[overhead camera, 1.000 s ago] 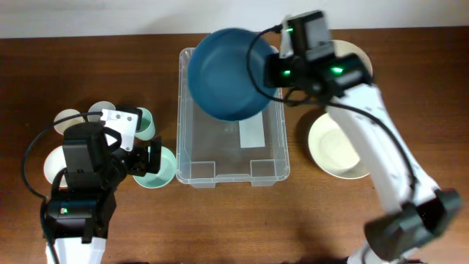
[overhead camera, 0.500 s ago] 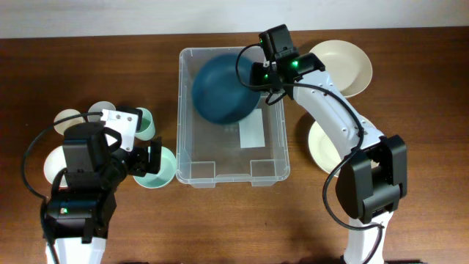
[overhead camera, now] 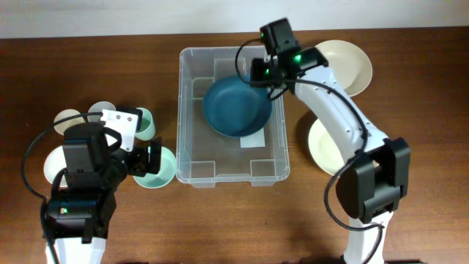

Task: Pack container
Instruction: 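Release the blue bowl and move right gripper to cream bowl, then grasp the rim of the back cream bowl with the right gripper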

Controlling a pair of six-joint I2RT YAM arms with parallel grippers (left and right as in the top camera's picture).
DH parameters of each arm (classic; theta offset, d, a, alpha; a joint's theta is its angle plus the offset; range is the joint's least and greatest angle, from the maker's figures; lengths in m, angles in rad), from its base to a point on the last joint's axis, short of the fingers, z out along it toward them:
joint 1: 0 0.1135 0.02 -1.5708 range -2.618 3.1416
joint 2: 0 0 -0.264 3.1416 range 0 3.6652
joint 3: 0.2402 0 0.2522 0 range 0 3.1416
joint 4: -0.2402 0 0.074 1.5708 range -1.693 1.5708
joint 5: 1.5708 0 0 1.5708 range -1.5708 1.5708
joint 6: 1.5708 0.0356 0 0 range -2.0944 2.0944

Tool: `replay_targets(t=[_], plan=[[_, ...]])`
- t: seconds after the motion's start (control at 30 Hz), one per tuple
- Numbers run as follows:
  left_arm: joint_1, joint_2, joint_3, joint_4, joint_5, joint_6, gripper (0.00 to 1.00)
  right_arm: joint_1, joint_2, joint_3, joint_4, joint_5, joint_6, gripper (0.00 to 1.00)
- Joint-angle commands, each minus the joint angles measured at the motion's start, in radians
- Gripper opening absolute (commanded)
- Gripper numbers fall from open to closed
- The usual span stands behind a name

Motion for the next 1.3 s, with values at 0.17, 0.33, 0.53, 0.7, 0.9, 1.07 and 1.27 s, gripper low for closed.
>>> replay_targets(t=[0.17,0.33,0.53,0.7,0.9,1.07,1.27], plan=[[0.002,0.001,0.023,0.002,0.014,-0.008,1.00,-0.341,-0.126,0.290,-0.181,0.021,0.067,0.79],[0.002,0.001,0.023,0.002,0.014,-0.008,1.00,-0.588,-0.056,0.255,-0.223,-0.100,0.087,0.79],[0.002,0.001,0.023,0.002,0.014,-0.008,1.00,-0.698,0.143,0.225,-0.215,-0.223,0.014,0.79],[0.002,0.001,0.023,-0.002,0.014,-0.008,1.00,-0.698,0.280,0.225,-0.182,-0.259,-0.009,0.80],[0.002,0.015,0.023,-0.001,0.014,-0.008,1.00,-0.696,0.362,0.224,-0.162,-0.268,-0.008,0.80],[0.002,0.050,0.023,-0.001,0.014,-0.008,1.00,-0.689,0.414,0.224,-0.143,-0.267,-0.009,0.80],[0.002,0.079,0.023,-0.001,0.014,-0.008,1.00,-0.660,0.436,0.220,-0.116,-0.267,-0.009,0.79]])
